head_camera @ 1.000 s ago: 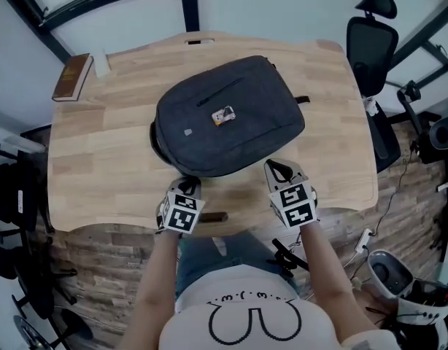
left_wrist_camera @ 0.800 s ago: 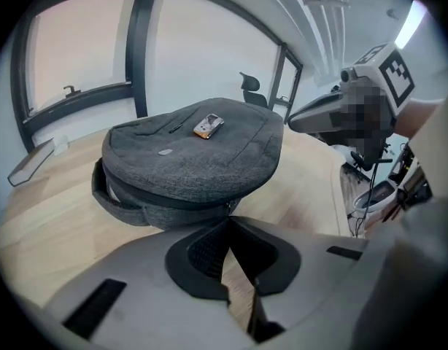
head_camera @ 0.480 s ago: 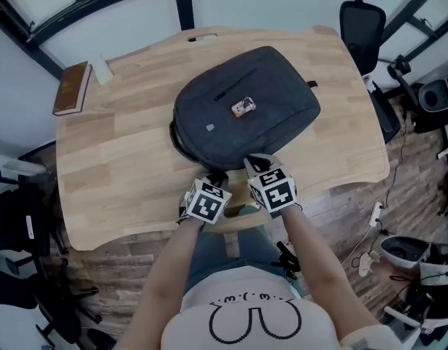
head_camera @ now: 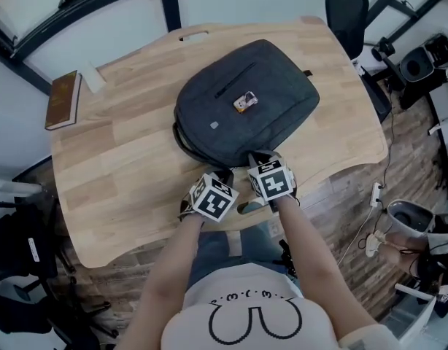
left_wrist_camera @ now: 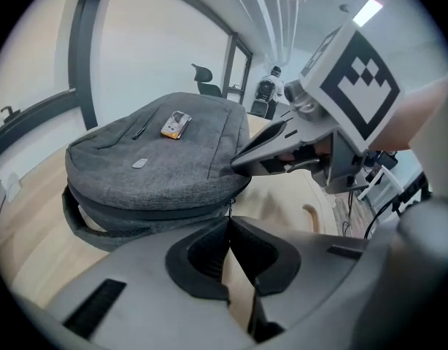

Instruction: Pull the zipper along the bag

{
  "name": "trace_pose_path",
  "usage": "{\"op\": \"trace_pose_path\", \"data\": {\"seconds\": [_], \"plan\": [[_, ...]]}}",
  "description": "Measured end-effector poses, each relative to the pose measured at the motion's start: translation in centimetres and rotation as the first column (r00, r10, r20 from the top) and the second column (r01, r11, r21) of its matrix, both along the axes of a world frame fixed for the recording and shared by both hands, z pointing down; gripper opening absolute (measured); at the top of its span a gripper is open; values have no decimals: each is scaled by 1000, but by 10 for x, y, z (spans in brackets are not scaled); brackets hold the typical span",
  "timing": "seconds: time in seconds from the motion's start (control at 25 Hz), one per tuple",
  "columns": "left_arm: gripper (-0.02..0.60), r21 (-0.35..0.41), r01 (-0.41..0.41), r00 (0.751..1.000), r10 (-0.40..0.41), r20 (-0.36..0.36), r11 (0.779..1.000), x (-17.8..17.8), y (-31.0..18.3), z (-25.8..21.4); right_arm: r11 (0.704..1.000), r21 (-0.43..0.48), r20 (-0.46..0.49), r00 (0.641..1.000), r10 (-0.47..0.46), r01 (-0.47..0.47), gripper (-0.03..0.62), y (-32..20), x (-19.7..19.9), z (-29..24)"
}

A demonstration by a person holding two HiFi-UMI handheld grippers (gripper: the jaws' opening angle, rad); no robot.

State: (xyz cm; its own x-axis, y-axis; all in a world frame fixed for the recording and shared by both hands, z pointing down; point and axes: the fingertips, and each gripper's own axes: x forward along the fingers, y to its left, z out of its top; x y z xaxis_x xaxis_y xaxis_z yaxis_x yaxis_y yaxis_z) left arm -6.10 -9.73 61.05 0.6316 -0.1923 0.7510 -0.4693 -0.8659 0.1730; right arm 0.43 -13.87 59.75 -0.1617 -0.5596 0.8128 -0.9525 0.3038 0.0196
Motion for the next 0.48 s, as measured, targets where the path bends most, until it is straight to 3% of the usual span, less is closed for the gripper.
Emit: {"op": "trace_pose_path", "data": {"seconds": [0.16,0.48], "plan": [[17,44,-27,999,25,37,999,-18,-8,-1,1000,-3,-16,1000,16,-16,51,0,1,1],[18,129,92,990,-104,91,987,-80,-51,-8,999,-40,-18,1000,-23,23,51,-2,-3,3]]}}
